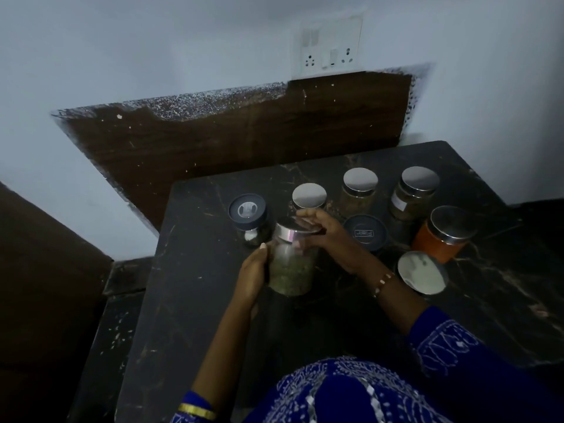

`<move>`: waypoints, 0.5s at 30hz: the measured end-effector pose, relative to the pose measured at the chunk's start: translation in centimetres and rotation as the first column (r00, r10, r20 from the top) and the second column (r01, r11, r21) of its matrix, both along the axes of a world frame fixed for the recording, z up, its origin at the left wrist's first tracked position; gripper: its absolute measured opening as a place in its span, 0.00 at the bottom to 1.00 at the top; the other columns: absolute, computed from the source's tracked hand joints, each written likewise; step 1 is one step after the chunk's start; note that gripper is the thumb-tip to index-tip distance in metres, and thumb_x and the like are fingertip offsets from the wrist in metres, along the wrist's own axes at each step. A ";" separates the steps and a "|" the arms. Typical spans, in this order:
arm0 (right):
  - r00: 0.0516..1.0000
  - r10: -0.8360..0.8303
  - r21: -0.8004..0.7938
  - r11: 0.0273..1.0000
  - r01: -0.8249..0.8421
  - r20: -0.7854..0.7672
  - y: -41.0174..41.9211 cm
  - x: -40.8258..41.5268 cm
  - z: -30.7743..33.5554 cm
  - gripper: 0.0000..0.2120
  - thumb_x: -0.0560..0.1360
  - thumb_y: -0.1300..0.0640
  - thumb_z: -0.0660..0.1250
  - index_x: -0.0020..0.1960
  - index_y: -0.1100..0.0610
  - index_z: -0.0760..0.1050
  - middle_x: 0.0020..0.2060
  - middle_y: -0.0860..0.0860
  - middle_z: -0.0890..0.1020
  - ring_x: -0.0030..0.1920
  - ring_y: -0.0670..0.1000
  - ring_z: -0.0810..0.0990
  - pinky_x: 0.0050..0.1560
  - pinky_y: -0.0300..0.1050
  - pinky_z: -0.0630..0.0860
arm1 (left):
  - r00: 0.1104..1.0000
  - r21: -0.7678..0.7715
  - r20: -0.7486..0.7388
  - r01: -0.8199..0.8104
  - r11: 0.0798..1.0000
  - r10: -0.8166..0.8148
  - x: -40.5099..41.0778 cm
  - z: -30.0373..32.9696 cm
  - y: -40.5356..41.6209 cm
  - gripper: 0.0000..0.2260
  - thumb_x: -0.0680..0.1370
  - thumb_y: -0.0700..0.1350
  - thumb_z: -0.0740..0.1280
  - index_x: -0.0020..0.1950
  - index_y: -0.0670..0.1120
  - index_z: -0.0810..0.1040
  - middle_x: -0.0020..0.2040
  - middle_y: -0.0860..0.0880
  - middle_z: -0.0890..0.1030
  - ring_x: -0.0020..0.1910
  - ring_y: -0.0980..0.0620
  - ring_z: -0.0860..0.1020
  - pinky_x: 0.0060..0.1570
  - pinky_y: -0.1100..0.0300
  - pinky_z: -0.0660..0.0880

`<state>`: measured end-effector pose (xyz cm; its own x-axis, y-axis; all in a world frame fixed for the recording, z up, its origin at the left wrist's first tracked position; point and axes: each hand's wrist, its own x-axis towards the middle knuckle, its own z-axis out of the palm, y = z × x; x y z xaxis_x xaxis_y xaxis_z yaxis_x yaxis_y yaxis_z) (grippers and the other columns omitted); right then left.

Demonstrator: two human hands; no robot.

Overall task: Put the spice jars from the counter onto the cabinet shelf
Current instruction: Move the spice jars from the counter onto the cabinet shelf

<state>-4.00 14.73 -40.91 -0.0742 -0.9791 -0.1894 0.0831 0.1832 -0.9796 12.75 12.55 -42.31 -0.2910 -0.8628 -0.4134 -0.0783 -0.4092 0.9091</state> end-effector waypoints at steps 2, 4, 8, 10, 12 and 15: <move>0.975 0.030 -0.088 0.996 -0.010 0.221 0.2 -0.3 2.1 0.28 0.64 0.68 0.70 0.62 0.56 0.69 0.57 0.53 0.75 0.60 0.54 0.75 0.54 0.44 0.77 | 0.991 0.093 -0.130 0.048 0.995 -0.036 0.0 1.1 0.0 0.18 0.82 0.49 0.52 0.49 0.46 0.80 0.40 0.48 0.86 0.39 0.52 0.84 0.41 0.58 0.79; 0.936 0.045 -0.177 0.984 0.019 0.350 0.2 -0.5 3.8 0.27 0.61 0.61 0.71 0.59 0.54 0.71 0.54 0.54 0.75 0.53 0.52 0.78 0.48 0.44 0.80 | 0.953 0.183 -0.301 0.100 0.978 -0.041 -0.4 2.0 0.0 0.19 0.82 0.51 0.50 0.53 0.44 0.79 0.41 0.46 0.86 0.39 0.51 0.84 0.40 0.56 0.81; 0.932 -0.058 -0.235 0.960 0.150 0.359 0.5 -0.2 5.4 0.21 0.64 0.53 0.68 0.56 0.51 0.72 0.54 0.56 0.77 0.51 0.55 0.78 0.48 0.51 0.78 | 0.887 0.282 -0.461 0.172 0.944 -0.024 -2.1 3.7 0.3 0.21 0.80 0.54 0.51 0.55 0.43 0.79 0.50 0.42 0.83 0.50 0.43 0.81 0.55 0.45 0.75; 0.921 -0.182 -0.213 0.940 0.266 0.344 0.8 0.2 5.8 0.11 0.74 0.53 0.64 0.56 0.51 0.71 0.52 0.54 0.79 0.49 0.53 0.80 0.49 0.52 0.78 | 0.888 0.269 -0.459 0.156 0.950 -0.015 -3.3 4.5 0.7 0.21 0.81 0.54 0.50 0.57 0.44 0.77 0.50 0.41 0.83 0.51 0.42 0.80 0.56 0.45 0.74; 0.913 -0.343 -0.218 0.895 0.389 0.221 0.8 0.5 6.2 0.07 0.79 0.55 0.59 0.57 0.53 0.69 0.47 0.48 0.80 0.45 0.48 0.80 0.47 0.46 0.77 | 0.909 0.215 -0.416 0.118 0.969 -0.018 -4.3 5.3 1.2 0.22 0.81 0.56 0.48 0.60 0.45 0.75 0.51 0.42 0.82 0.49 0.43 0.81 0.50 0.48 0.78; 0.890 -0.456 -0.230 0.864 0.449 0.023 0.8 0.4 6.1 0.06 0.81 0.56 0.55 0.54 0.56 0.69 0.42 0.46 0.77 0.42 0.45 0.77 0.43 0.39 0.74 | 0.939 0.074 -0.344 0.006 0.997 0.020 -4.7 5.8 1.5 0.22 0.80 0.57 0.51 0.62 0.45 0.74 0.55 0.41 0.82 0.53 0.44 0.81 0.54 0.47 0.78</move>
<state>-3.59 15.57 -34.81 -0.5214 -0.8524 0.0395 0.0726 -0.0904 -0.9933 8.09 14.01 -36.55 -0.4208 -0.8367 -0.3506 0.2369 -0.4744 0.8479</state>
